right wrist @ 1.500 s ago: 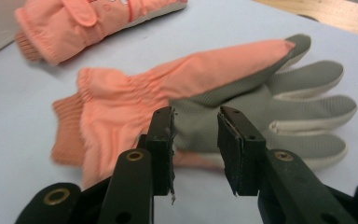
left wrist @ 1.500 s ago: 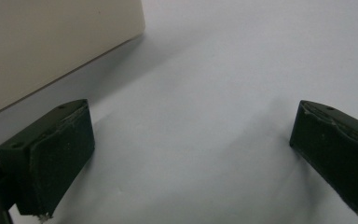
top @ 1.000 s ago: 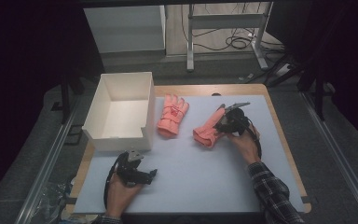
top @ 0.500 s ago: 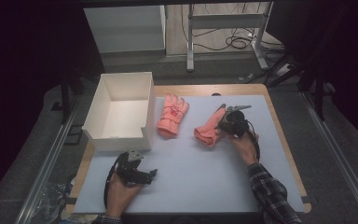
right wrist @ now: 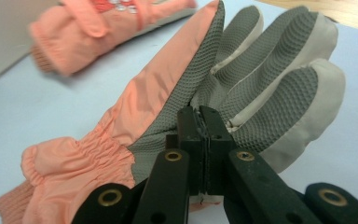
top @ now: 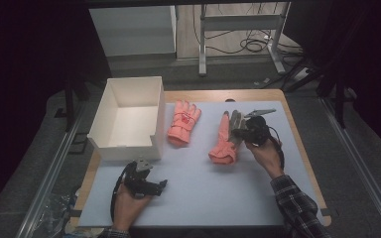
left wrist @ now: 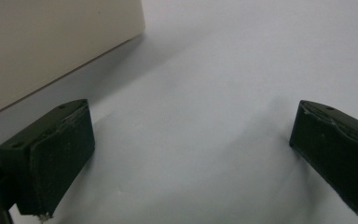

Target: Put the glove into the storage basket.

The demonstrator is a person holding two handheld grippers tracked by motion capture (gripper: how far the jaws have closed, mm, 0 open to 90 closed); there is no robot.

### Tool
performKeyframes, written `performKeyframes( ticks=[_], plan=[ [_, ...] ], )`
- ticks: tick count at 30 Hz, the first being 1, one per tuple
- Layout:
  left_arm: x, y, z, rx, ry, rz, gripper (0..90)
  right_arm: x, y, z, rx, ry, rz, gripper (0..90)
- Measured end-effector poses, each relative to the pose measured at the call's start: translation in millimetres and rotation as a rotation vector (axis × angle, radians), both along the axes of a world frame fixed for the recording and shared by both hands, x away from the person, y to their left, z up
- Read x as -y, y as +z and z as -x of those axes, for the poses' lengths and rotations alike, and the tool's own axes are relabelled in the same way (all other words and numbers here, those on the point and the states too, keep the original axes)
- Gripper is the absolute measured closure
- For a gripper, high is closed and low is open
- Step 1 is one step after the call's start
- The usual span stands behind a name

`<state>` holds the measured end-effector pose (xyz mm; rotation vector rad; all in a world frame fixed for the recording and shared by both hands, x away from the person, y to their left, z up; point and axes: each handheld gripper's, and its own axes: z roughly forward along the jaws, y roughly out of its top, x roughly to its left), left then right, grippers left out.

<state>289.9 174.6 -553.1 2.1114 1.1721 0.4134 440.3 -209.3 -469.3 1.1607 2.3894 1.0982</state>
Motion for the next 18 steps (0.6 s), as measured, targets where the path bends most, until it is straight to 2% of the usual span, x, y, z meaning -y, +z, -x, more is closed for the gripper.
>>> performKeyframes(
  ticks=[1, 2, 3, 4, 9, 10, 12, 15, 18],
  plan=[
    [0.0, 0.0, 0.0, 0.0, 0.0, 0.0, 0.0, 0.0, 0.0, 0.0, 0.0, 0.0, 0.0, 88.4],
    [0.0, 0.0, 0.0, 0.0, 0.0, 0.0, 0.0, -0.9, 3.0, 6.2, -0.004, 0.035, -0.018, 88.4],
    [0.0, 0.0, 0.0, 0.0, 0.0, 0.0, 0.0, -0.9, 3.0, 6.2, -0.004, 0.035, -0.018, 88.4],
    [0.0, 0.0, 0.0, 0.0, 0.0, 0.0, 0.0, -2.6, 5.6, 13.1, -0.005, 0.066, -0.034, 88.4],
    [0.0, 0.0, 0.0, 0.0, 0.0, 0.0, 0.0, -5.9, 9.4, 25.1, -0.004, 0.112, -0.051, 88.4],
    [0.0, 0.0, 0.0, 0.0, 0.0, 0.0, 0.0, -9.3, 11.7, 34.0, -0.009, 0.155, -0.068, 88.4],
    [-0.2, 0.1, 0.0, -0.001, -0.002, -0.003, 0.0, -12.3, 13.1, 42.1, -0.019, 0.19, -0.083, 88.4],
    [0.2, -0.1, 0.0, 0.001, 0.001, 0.002, 0.0, -17.3, 11.6, 54.7, -0.037, 0.239, -0.103, 88.4],
    [-0.2, 0.1, 0.0, 0.0, -0.002, -0.003, 0.0, -22.8, 5.2, 66.5, -0.044, 0.276, -0.093, 88.4]
  ],
)
